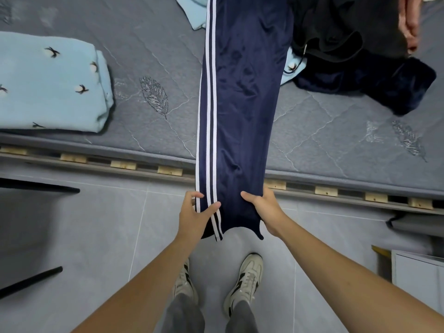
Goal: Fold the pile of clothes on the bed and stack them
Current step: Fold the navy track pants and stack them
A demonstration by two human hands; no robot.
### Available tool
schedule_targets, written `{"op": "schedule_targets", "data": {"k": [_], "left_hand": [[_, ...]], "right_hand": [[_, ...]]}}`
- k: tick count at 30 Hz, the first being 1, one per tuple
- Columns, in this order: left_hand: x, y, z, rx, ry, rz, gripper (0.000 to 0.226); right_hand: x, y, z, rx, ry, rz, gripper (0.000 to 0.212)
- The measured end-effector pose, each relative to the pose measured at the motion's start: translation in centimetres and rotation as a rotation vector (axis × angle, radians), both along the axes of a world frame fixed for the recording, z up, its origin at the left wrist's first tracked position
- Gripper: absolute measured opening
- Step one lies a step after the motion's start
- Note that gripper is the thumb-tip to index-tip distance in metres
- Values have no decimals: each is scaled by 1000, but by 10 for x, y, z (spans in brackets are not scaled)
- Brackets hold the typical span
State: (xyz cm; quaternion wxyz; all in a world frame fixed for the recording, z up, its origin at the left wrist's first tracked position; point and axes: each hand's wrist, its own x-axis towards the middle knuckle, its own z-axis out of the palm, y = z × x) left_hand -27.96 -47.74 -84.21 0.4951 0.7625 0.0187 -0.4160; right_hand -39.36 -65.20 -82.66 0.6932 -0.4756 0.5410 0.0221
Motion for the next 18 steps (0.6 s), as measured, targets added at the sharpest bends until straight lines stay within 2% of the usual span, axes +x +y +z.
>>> {"op": "schedule_targets", "data": {"k": [2,4,8,12,14,18], "left_hand": [[-4,4,0,51,43,-17,35],[-6,8,2,19,74,-52,27],[-12,16,8,21,2,-79,35],[-15,26,18,69,-50,-55,29],[-17,33,25,38,-16,-52,19],[-19,43,42,-9,14,-84,22]], "right_hand": [[-4,5,-2,29,33,24,42],[-10,11,-2,24,45,29,37],[-24,22,2,-66,121,55,24],[-41,27,8,-129,91,23,12],[-47,30,15,-119,63,-3,17],[-53,39,29,-99,44,-23,43]]}}
